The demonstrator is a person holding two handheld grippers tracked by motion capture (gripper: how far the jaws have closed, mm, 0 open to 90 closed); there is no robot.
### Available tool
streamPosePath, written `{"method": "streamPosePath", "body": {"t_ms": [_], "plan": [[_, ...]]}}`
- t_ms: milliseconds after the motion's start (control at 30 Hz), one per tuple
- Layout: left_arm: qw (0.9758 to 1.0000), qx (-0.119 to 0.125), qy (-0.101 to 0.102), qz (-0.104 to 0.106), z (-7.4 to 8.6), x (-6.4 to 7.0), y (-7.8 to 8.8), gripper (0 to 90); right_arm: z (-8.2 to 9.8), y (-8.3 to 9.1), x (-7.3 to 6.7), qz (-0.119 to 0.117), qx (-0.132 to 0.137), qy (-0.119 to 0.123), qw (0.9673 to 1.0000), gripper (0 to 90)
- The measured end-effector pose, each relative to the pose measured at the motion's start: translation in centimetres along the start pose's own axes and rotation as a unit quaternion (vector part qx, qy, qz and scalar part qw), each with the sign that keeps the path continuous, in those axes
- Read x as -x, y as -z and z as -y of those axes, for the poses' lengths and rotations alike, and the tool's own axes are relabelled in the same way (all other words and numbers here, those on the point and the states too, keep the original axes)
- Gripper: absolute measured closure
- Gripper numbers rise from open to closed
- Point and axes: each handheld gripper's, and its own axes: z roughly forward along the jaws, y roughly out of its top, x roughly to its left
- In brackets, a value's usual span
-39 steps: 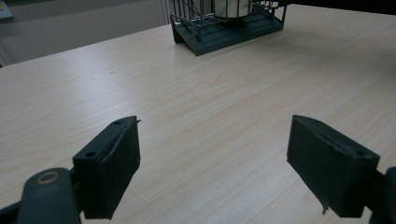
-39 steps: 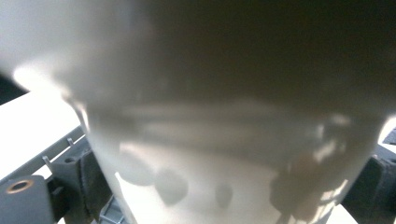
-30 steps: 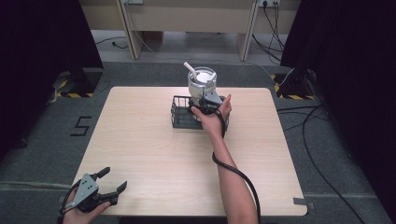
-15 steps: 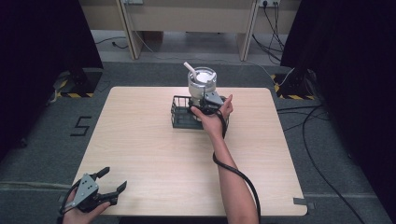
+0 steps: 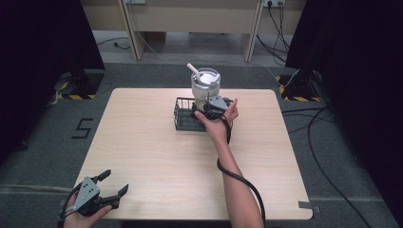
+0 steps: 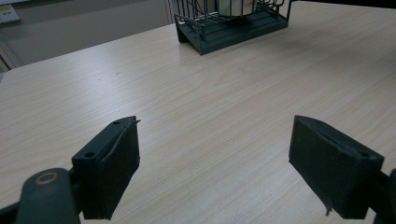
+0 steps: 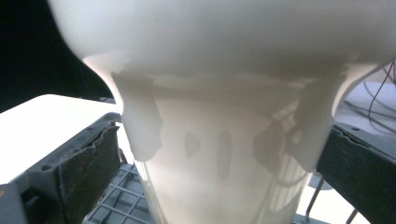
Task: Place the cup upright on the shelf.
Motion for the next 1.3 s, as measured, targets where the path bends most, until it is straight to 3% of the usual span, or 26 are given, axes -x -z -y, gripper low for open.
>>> {"method": "streamPosePath", "body": {"t_ms": [1300], "plan": [[1.0000,0.004,-0.002,0.000,-0.2,0.4,0.0,15.6,0.4,4.8,0.3,0.000,0.022,-0.004,0.9997,2.8]]}}
